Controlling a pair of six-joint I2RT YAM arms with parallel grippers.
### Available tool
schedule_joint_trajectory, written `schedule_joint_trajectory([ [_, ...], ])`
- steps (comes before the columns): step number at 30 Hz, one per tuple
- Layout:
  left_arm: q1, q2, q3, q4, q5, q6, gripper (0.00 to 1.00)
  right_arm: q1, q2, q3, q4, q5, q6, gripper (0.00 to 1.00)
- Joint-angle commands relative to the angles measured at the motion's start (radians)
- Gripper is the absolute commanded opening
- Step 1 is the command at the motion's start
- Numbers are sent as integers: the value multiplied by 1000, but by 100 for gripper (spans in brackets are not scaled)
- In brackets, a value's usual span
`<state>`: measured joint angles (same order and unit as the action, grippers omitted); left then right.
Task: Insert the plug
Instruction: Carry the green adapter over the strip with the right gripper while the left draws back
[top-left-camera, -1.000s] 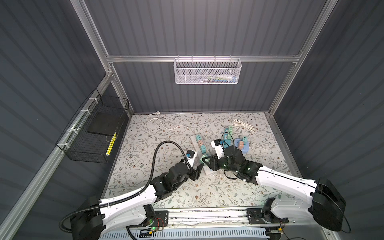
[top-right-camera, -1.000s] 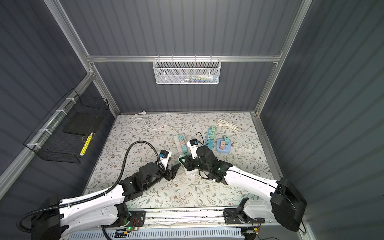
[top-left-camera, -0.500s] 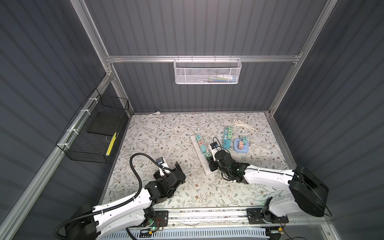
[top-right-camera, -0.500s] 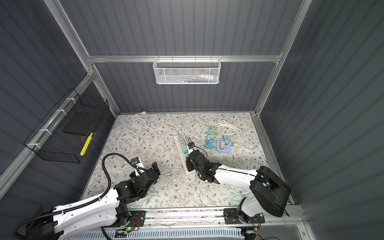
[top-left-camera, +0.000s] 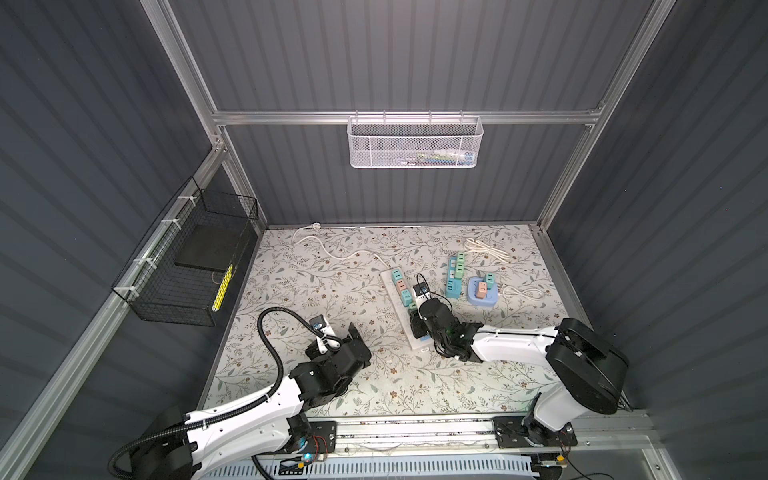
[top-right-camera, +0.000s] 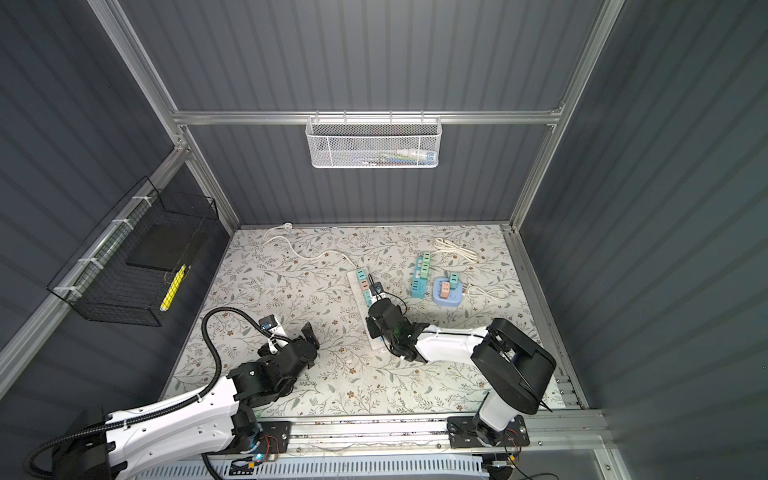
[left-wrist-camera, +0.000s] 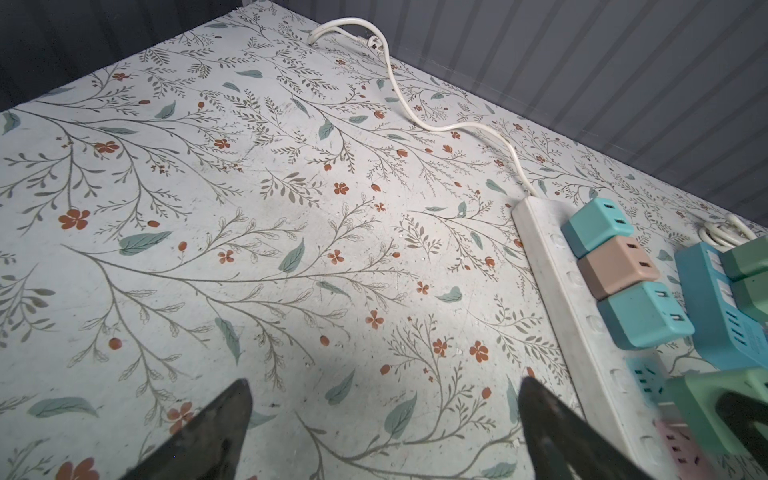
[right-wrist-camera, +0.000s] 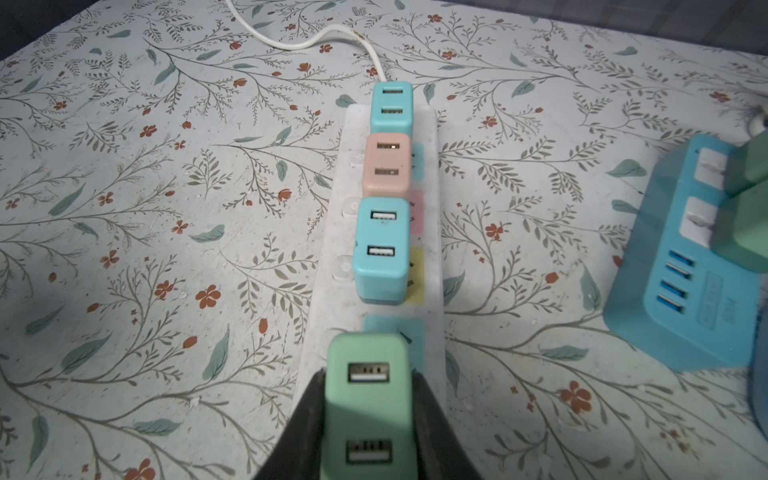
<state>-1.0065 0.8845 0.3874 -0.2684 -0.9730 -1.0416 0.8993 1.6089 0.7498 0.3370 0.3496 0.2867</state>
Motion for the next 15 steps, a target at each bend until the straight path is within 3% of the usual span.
schedule_joint_trajectory([
  [1,5,-14,-8,10,-23,15,100,3,18,31,44,37,-5,22],
  [15,5,-23,-7,10,-30,36,100,0,76,44,4,77,8,21],
])
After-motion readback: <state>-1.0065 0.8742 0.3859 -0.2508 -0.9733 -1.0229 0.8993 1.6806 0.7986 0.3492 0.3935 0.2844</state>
